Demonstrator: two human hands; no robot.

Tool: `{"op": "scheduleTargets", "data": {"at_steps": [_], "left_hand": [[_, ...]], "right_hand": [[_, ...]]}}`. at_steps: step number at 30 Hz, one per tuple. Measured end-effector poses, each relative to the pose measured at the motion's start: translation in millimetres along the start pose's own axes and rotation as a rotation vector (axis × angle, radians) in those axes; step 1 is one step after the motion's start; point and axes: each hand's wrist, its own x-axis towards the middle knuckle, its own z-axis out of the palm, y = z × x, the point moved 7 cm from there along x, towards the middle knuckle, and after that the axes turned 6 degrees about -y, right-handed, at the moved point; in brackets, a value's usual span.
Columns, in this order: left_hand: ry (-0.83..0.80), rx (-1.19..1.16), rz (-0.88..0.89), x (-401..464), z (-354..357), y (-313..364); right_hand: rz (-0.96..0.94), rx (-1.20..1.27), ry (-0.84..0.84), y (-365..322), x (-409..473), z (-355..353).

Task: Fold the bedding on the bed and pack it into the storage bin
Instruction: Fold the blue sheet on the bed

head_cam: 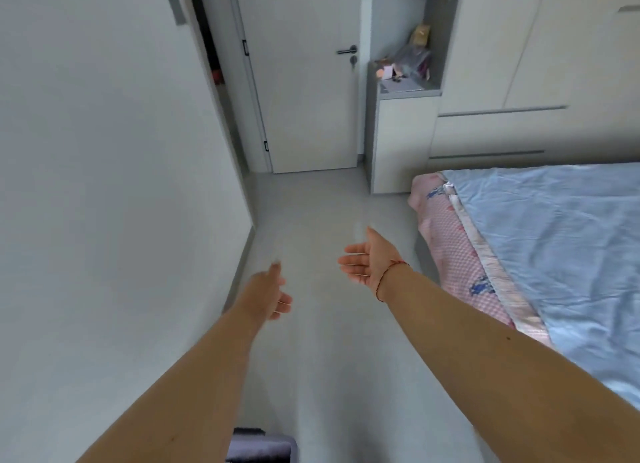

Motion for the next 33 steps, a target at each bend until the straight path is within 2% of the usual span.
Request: {"op": "scheduleTargets", "data": {"at_steps": [8,19,27,33], "left_hand": [[-0.238,0.067,0.023,56.1,141.7,88.1],[-0.393,0.052,0.022,158.2,316.8,220.7],[-0.384,0.058,0.019,250.4,349.8,274.4],[-0.447,0.073,0.052,339.7,367.9,319.7]], "right_hand": [[-0.038,0.127,0.192,-61.5,-3.0,-151.2],[-0.032,0.224,0.440,-147.7,65.5,-363.0],[0.029,0.240,0.488,-184.6,132.8,-414.6],[0.020,0.257,0.551,-225.3,209.0,-432.2]]}}
